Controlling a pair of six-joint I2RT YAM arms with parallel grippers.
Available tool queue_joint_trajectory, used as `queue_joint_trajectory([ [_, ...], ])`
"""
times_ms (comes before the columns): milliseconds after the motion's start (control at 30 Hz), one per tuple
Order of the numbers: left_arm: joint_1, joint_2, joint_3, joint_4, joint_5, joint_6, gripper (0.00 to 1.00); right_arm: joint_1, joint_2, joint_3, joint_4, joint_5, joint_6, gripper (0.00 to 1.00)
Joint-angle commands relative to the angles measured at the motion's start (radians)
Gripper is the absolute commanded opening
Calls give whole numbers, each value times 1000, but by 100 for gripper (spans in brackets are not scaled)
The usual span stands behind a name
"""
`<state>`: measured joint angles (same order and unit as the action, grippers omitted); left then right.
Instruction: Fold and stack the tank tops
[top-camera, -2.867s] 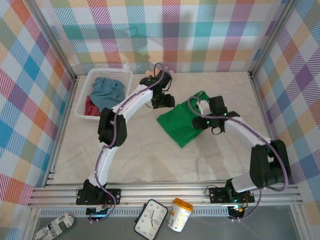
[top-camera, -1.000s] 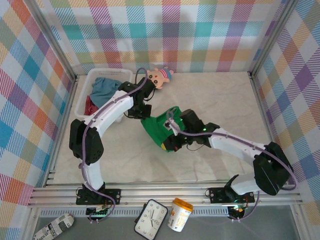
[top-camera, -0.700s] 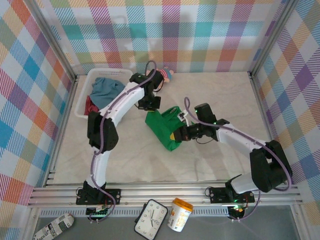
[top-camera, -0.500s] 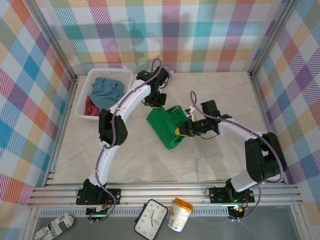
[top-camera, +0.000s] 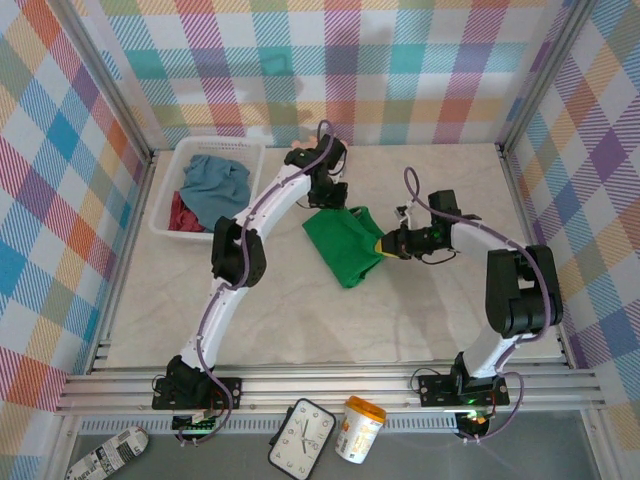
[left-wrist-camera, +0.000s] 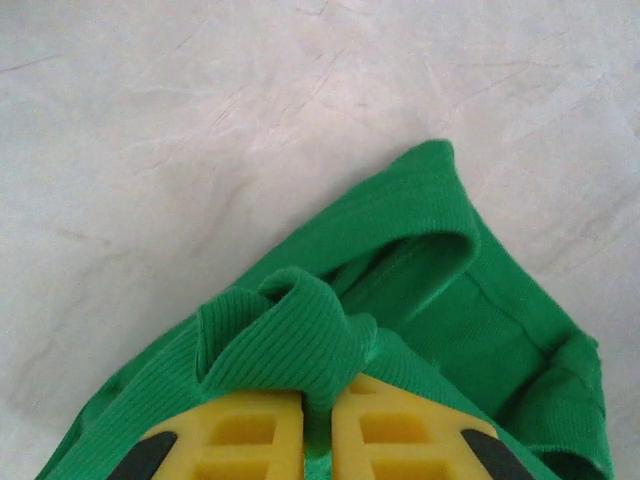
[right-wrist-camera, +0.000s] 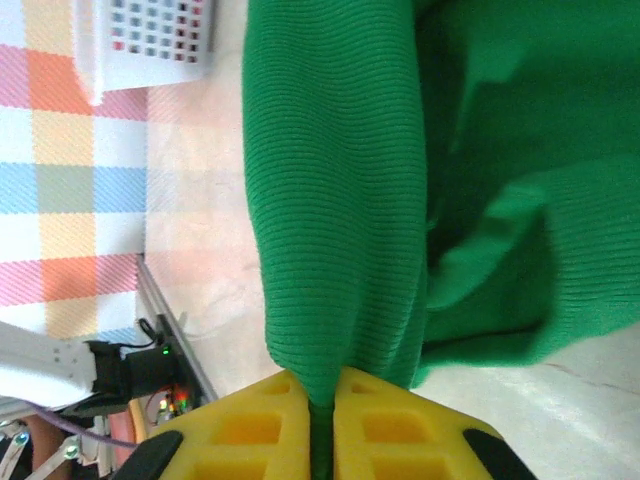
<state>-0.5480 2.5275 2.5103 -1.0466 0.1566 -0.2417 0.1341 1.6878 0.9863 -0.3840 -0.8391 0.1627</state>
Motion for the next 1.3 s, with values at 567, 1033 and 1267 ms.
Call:
queue_joint_trajectory([
  [567,7,-13,37,262,-5,37,61,-107,-52,3,65,372,17,31],
  [1033,65,-181,-414,309,-6,57,60,233,-192,-193,362,415,346,39],
  [1267,84,-145,-433,296,63,39,60,254,-41,-187,343,512,306,39],
])
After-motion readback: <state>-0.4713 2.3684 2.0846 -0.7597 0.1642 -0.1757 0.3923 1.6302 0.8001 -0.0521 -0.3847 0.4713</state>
